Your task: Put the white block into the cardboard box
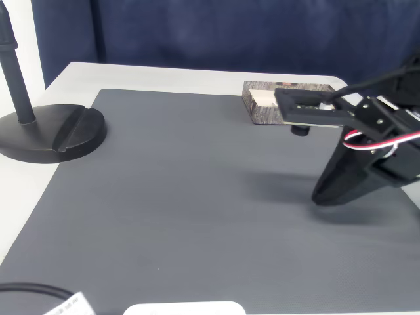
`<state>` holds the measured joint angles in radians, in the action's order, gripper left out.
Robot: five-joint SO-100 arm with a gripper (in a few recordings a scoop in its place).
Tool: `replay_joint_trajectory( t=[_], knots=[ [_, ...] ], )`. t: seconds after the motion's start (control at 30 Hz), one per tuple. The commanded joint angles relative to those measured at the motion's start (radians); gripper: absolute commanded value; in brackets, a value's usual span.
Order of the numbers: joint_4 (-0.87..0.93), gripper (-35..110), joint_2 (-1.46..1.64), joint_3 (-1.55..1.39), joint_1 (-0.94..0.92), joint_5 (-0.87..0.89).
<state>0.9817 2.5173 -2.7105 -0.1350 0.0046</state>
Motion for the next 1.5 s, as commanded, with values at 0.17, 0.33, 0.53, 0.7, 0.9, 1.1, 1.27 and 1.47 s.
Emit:
replay_joint_trajectory(
  t=[0.17,0.33,0.53,0.7,0.9,1.1,1.27,1.47],
  knots=[
    [0.112,-2,0.333,-0.126,-0.009,-0.014],
    [0.190,-2,0.554,-0.242,-0.014,-0.012],
    [0.213,-2,0.676,-0.305,-0.074,0.032],
    [0.262,-2,0.773,-0.345,-0.084,0.038],
    [0.284,-2,0.805,-0.379,-0.077,0.028],
    [0.319,-2,0.805,-0.382,-0.078,0.037],
    [0.341,-2,0.805,-0.382,-0.054,0.014],
    [0.341,-2,0.805,-0.382,0.000,0.015]
  ],
)
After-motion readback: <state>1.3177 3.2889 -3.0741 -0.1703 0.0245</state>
